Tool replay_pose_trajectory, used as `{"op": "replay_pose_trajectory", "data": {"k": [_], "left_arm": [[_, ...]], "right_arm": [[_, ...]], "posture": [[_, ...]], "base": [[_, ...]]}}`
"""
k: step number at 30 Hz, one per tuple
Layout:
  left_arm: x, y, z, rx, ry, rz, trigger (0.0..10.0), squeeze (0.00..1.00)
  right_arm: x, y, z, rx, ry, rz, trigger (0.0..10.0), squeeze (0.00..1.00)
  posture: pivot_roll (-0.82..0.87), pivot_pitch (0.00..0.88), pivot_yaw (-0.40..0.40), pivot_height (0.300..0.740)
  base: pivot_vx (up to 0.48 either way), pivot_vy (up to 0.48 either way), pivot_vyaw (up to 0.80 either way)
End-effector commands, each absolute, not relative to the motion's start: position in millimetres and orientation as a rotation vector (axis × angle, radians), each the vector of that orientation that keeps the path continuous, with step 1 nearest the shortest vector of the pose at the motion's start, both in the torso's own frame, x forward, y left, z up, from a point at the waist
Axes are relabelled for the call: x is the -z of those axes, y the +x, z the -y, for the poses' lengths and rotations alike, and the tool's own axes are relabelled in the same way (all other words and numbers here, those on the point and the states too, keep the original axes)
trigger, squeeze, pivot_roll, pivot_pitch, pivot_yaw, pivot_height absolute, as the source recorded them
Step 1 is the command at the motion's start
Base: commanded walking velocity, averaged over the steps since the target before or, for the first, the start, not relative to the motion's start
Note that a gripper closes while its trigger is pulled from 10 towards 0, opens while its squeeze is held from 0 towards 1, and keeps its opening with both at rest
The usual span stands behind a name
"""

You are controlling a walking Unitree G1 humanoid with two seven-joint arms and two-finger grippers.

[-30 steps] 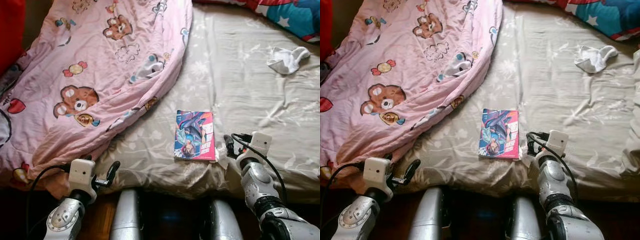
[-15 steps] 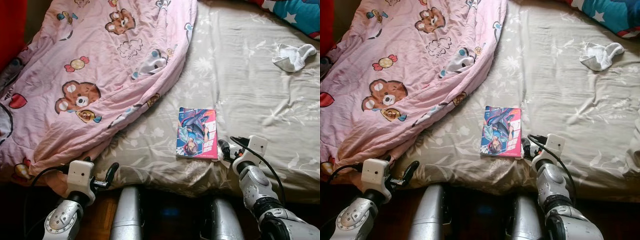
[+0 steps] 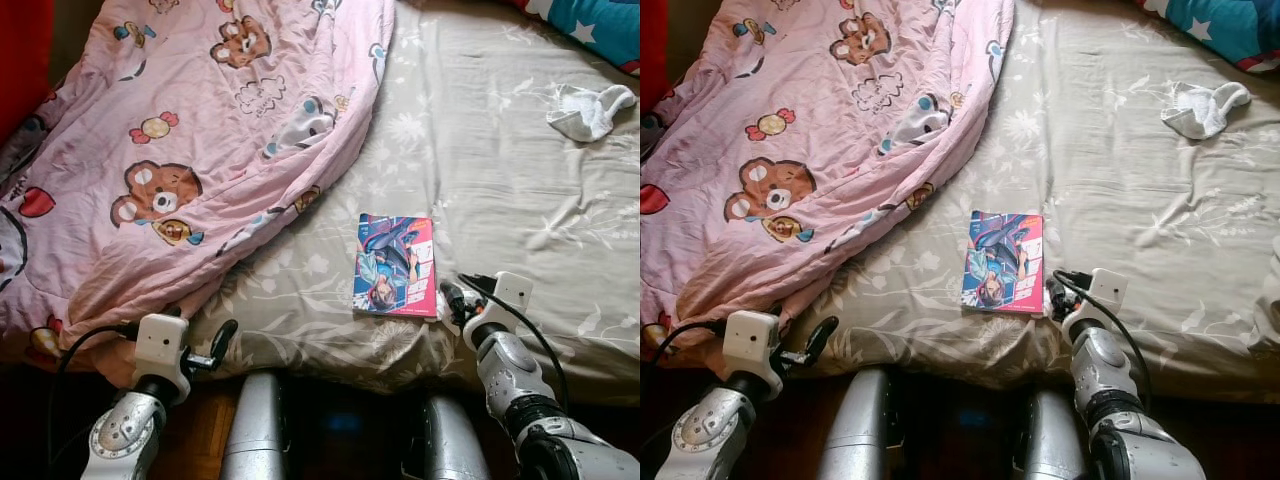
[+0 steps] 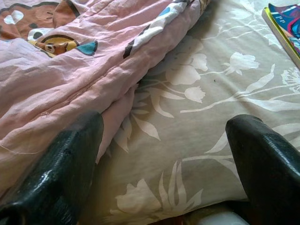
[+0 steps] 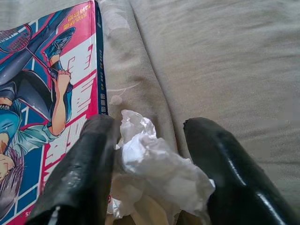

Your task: Clean up the room

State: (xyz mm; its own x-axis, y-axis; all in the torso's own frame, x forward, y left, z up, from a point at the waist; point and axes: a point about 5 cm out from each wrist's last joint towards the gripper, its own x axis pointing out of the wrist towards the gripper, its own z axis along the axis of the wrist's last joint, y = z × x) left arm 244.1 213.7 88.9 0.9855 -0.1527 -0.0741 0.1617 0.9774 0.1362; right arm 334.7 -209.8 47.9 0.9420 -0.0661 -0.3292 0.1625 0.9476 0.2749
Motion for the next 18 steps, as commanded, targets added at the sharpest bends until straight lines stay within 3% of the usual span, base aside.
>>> {"op": "replay_pose_trajectory", "data": {"k": [1, 18], "left_arm": [[-79.2, 238.3, -220.6, 0.137, 0.152, -0.113, 10.0, 0.00], [-77.5, 244.9, -221.9, 0.124, 0.159, -0.109, 10.0, 0.00]], "right_arm": [[-35.6, 326.5, 206.8, 0.121, 0.308, -0.374, 0.0, 0.00], [-29.4, 323.3, 196.9, 0.099, 0.306, -0.393, 0.0, 0.00]], "posture": [[0.25, 0.329, 0.063, 0.612], [0.24, 0.291, 0.056, 0.612]], "base": [[0.000, 0.000, 0.00], [0.000, 0.000, 0.00]]}}
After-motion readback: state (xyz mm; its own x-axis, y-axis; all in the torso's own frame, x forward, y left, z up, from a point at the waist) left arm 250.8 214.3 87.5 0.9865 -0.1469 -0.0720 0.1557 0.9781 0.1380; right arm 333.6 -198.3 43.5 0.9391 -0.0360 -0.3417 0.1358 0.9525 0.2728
